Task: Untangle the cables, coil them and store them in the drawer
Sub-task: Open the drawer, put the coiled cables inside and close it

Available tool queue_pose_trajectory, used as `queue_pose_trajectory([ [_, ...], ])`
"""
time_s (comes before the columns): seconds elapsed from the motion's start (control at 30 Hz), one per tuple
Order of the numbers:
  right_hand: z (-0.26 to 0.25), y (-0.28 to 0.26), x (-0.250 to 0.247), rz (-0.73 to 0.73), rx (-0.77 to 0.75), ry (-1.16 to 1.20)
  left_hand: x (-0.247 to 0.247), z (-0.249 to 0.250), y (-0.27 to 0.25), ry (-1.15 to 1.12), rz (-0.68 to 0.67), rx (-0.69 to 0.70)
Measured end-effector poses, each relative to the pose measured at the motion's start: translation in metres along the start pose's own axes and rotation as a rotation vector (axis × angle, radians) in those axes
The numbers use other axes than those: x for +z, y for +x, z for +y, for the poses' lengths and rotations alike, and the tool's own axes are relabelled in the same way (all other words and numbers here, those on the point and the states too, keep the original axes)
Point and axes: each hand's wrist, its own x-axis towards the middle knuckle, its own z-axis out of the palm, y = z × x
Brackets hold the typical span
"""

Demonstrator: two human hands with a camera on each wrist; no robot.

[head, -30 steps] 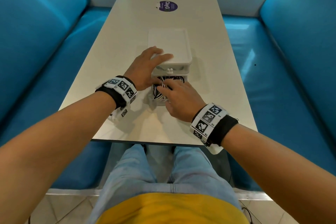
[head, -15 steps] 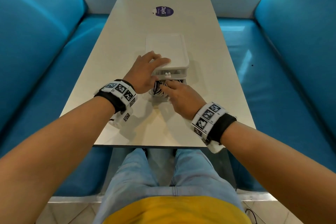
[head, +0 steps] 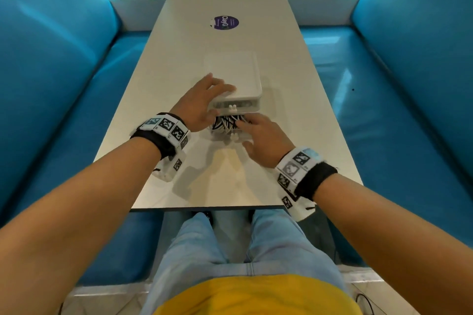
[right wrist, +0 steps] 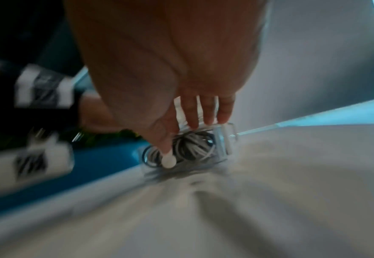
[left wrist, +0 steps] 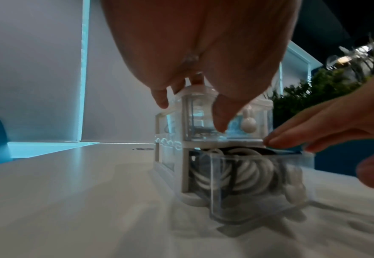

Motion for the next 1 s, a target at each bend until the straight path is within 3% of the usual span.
queue_pose_trajectory([
  [0.03,0.006,-0.002,-0.004,0.064,0.086,0.13,-0.002,-0.001,-0.003,-0.021,0.027,-0.035],
  [0.1,0.019,-0.001,-0.011,0.103,0.328,0.31,-0.005,-0.003,-0.013,-0.166,0.061,-0.261],
  [0.17,0.031,0.006,-0.012,0.004,0.522,0.426,-0.001,-0.008,-0.02,-0.37,0.002,-0.476],
  [0.2,0.034,0.01,-0.011,-0.044,0.558,0.47,0.003,-0.008,-0.022,-0.45,-0.046,-0.511],
  [0.3,0.031,0.022,-0.008,-0.071,0.536,0.554,0.013,-0.003,-0.021,-0.574,-0.116,-0.518],
  [0.4,0.026,0.028,-0.007,0.006,0.535,0.607,0.018,0.0,-0.016,-0.652,-0.03,-0.604],
  [0.53,0.023,0.03,-0.004,0.064,0.552,0.603,0.021,-0.009,-0.017,-0.708,0.0,-0.619],
  [0.73,0.012,0.034,-0.002,0.135,0.57,0.441,0.024,-0.009,-0.016,-0.615,0.099,-0.619],
  [0.87,0.014,0.037,-0.007,0.057,0.618,0.604,0.022,-0.01,-0.015,-0.559,0.082,-0.613],
  [1.0,0.005,0.046,0.005,0.147,0.662,0.554,0.019,-0.007,-0.017,-0.593,0.047,-0.613],
])
